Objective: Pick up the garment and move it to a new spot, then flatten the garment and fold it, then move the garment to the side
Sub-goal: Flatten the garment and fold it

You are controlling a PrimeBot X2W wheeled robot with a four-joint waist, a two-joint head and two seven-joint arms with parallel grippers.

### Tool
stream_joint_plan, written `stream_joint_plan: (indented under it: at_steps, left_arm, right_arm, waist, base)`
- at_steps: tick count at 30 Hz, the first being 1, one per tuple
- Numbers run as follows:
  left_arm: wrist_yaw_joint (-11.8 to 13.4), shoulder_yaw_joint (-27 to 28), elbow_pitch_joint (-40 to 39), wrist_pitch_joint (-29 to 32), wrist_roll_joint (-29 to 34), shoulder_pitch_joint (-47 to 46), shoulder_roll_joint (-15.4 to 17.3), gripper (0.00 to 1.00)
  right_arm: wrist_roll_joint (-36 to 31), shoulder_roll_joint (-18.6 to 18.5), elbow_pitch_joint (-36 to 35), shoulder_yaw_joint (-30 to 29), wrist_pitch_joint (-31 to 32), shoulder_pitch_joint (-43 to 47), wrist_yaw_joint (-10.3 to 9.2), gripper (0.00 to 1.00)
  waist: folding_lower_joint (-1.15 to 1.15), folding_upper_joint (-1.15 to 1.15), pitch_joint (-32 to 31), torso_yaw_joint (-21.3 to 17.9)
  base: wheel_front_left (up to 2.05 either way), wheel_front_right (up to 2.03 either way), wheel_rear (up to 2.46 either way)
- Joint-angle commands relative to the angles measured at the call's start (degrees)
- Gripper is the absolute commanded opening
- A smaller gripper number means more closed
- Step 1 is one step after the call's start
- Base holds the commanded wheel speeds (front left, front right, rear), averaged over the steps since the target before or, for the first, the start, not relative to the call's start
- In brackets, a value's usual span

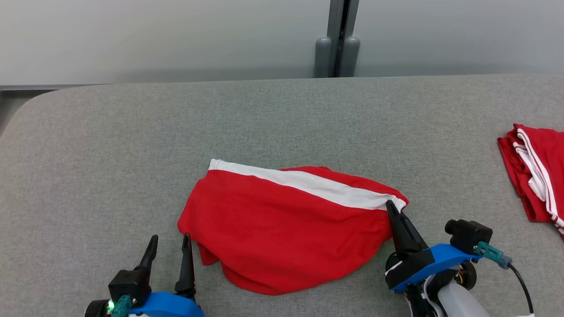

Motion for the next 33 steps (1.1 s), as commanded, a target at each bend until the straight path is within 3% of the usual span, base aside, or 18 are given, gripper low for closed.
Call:
stream_joint_plan:
  at_steps: [1, 12, 19, 25, 33]
  left_arm:
    - [0.1, 0.1, -0.1, -0.1, -0.2, -1.2, 0.0, 1.00]
    - [-2.0, 1.2, -1.1, -0.1, -0.9, -6.6, 0.0, 1.00]
    - [-4.1, 0.5, 7.5, -0.1, -2.9, -17.4, 1.0, 1.00]
    - [-4.6, -7.1, 19.6, 4.8, -8.7, -29.5, 4.0, 1.00]
    - [-4.4, -17.2, 25.3, 13.4, -20.4, -36.8, 7.6, 1.00]
  right_arm:
    - [-0.5, -0.1, -0.5, -0.3, -0.1, 0.7, 0.00, 0.00]
    - [-2.9, -0.3, -2.0, -0.4, -0.1, -0.3, 0.00, 0.00]
    - [-4.4, -0.4, -2.6, 0.2, -0.1, -1.1, 0.00, 0.00]
    - [-4.8, -0.4, -3.0, 1.1, -0.1, -2.1, 0.00, 0.00]
    - [-5.1, -0.7, -3.2, 1.4, -0.1, -2.8, 0.00, 0.00]
  waist:
    - [-0.01, 0.00, 0.0, -0.1]
    - [-0.01, 0.00, 2.2, -0.8]
    - [-0.01, 0.00, 4.3, -1.1]
    - [-0.01, 0.00, 6.3, -2.2]
    - [-0.01, 0.00, 8.1, -3.3]
  base:
    - [0.00, 0.00, 0.00]
    - [0.00, 0.00, 0.00]
    - [0.00, 0.00, 0.00]
    - [0.00, 0.00, 0.00]
    - [0.00, 0.00, 0.00]
